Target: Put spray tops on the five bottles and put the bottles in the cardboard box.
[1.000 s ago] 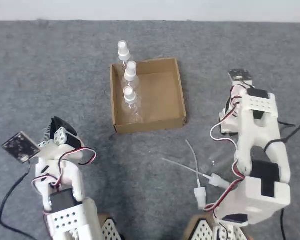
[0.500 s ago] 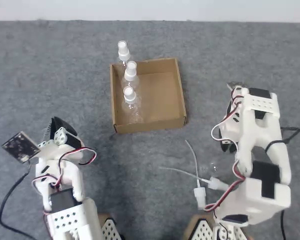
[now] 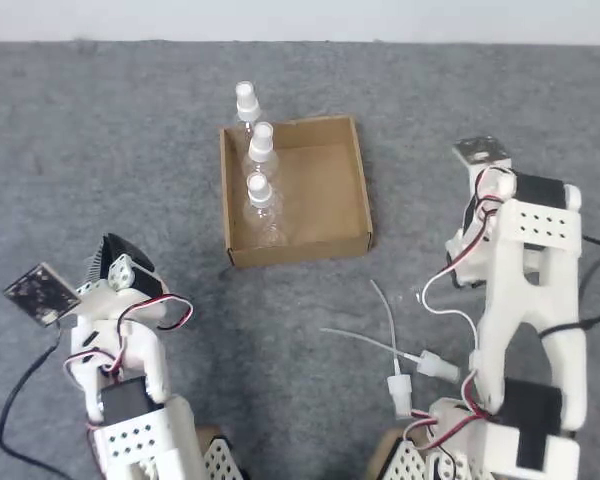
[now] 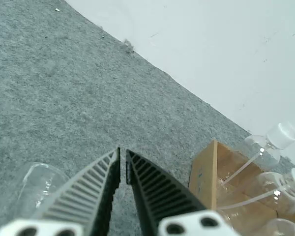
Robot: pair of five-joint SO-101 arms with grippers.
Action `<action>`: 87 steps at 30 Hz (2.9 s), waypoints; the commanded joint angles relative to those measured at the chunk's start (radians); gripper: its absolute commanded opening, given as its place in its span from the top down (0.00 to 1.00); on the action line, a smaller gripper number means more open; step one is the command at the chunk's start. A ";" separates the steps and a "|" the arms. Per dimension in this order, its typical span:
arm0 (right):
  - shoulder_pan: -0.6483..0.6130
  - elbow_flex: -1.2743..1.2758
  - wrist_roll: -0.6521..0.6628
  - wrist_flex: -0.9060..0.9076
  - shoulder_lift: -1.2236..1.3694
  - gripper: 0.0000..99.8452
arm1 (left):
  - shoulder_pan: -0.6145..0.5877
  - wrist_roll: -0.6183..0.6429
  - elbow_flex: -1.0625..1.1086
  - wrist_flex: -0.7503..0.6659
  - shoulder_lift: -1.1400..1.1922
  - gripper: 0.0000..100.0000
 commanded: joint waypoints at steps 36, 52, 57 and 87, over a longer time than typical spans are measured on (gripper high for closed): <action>-0.297 0.044 0.717 0.110 -0.111 0.67 | -0.006 -0.009 -0.013 -0.018 -0.011 0.99; -0.288 0.310 0.833 -0.292 -0.110 0.67 | -0.006 -0.009 -0.013 -0.018 -0.011 0.99; -0.265 0.385 0.833 -0.403 -0.110 0.67 | -0.006 -0.009 -0.013 -0.018 -0.011 0.99; -0.211 0.537 0.825 -0.596 -0.116 0.94 | -0.005 -0.009 -0.013 -0.018 -0.011 0.99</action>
